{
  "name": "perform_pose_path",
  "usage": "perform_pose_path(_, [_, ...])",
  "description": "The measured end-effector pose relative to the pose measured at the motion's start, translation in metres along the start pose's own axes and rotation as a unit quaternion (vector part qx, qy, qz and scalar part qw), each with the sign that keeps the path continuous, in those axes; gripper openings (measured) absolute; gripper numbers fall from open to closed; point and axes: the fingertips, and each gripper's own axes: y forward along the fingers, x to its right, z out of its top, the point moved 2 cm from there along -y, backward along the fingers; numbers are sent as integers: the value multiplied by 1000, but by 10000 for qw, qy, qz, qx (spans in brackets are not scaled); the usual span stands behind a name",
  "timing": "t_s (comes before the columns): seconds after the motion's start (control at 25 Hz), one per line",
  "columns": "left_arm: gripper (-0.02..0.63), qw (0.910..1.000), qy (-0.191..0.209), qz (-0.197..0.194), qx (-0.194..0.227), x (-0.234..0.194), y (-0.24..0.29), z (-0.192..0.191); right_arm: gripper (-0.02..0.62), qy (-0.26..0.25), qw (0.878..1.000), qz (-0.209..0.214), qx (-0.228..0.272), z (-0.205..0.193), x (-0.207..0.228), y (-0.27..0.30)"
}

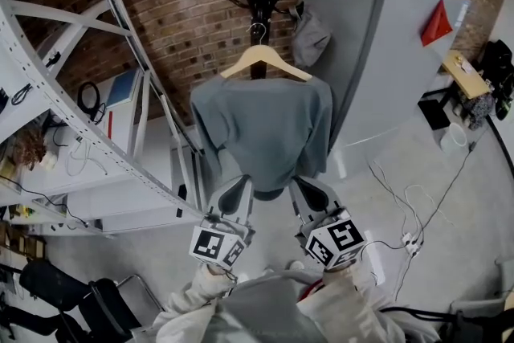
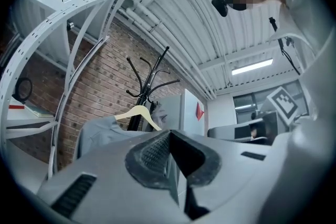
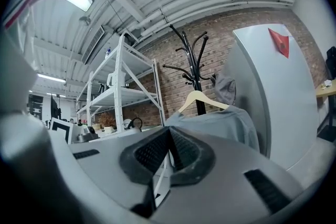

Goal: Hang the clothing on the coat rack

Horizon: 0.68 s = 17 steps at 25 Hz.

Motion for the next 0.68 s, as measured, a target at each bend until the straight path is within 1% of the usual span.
perform_pose_path(0.2, [8, 10000, 17, 35, 6, 11, 19, -2, 25, -47, 10000, 44, 65, 10, 20, 0])
perform_pose_path(0.48, [9, 9998, -13, 156, -78, 16, 49, -7, 25, 12, 9999, 114, 61, 16, 51, 4])
perform_pose_path(0.68, [8, 9998, -9, 153, -83, 16, 65, -15, 25, 37, 9999, 148, 31, 19, 68, 9])
